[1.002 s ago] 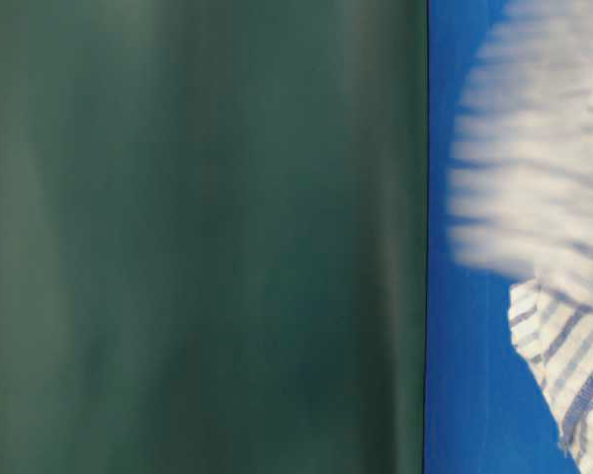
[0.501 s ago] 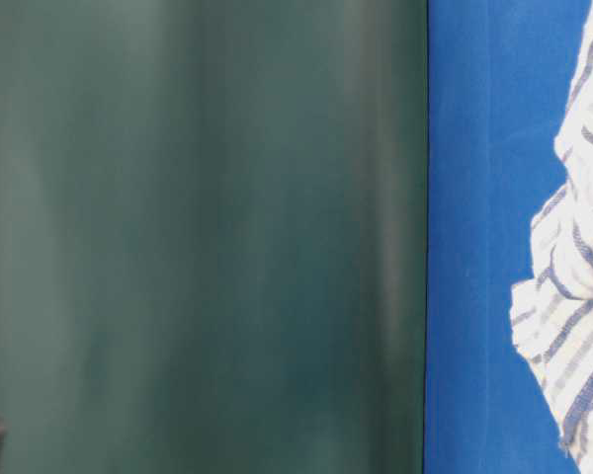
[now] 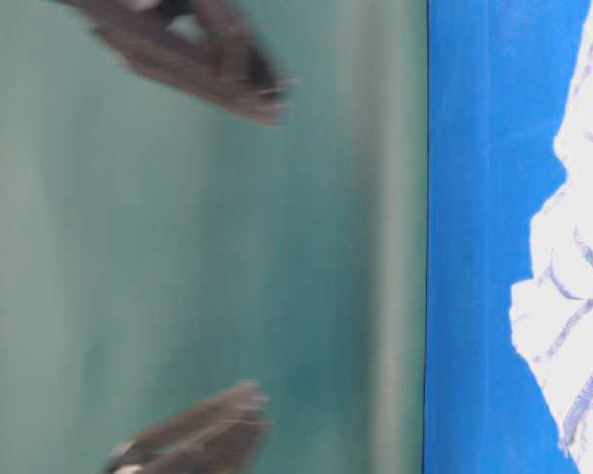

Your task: Lift the towel with both arms.

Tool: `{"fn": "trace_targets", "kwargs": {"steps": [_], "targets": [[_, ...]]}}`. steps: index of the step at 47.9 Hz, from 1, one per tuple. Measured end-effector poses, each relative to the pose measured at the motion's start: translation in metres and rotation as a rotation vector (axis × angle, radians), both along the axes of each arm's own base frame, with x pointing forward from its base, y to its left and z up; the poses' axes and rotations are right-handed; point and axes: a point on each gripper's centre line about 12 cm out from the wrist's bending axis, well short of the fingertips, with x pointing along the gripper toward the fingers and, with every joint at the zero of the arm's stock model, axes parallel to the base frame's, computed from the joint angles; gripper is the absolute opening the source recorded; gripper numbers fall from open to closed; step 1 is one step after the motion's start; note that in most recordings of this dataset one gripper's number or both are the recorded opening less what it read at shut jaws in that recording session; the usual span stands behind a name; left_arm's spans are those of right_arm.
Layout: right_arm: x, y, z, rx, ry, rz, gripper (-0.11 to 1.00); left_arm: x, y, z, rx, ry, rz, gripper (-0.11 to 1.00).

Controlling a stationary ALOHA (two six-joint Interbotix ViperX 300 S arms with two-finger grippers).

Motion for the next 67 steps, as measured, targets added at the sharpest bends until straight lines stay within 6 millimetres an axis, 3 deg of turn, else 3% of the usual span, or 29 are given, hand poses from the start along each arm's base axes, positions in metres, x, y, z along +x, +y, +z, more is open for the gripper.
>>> {"fn": "trace_targets", "kwargs": {"steps": [12, 23, 37, 44, 49, 56, 58, 61, 67], "targets": [[0.004, 0.019, -0.069, 0.043, 0.121, 0.01, 0.66, 0.008, 0.0, -0.068, 0.001, 0.055, 0.002, 0.92], [0.007, 0.023, -0.115, 0.057, 0.204, -0.004, 0.66, 0.018, 0.0, -0.121, 0.001, 0.147, 0.002, 0.92], [0.011, 0.025, -0.15, 0.059, 0.245, 0.003, 0.66, 0.024, 0.0, -0.164, 0.0, 0.215, 0.004, 0.92], [0.012, 0.023, -0.157, 0.059, 0.258, -0.003, 0.65, 0.025, 0.0, -0.171, 0.004, 0.232, 0.0, 0.89], [0.013, 0.02, -0.157, 0.06, 0.258, -0.012, 0.53, 0.024, 0.0, -0.173, 0.001, 0.246, 0.003, 0.68], [0.014, 0.013, -0.157, 0.066, 0.257, -0.035, 0.09, 0.023, 0.0, -0.174, 0.001, 0.261, 0.002, 0.24], [0.014, 0.013, -0.157, 0.062, 0.257, -0.032, 0.01, 0.023, 0.0, -0.174, 0.0, 0.261, 0.003, 0.13], [0.014, 0.013, -0.157, 0.064, 0.257, -0.033, 0.01, 0.023, 0.001, -0.174, 0.001, 0.262, 0.003, 0.03], [0.014, 0.013, -0.157, 0.064, 0.257, -0.033, 0.01, 0.023, 0.001, -0.174, 0.0, 0.262, 0.004, 0.03]]}}
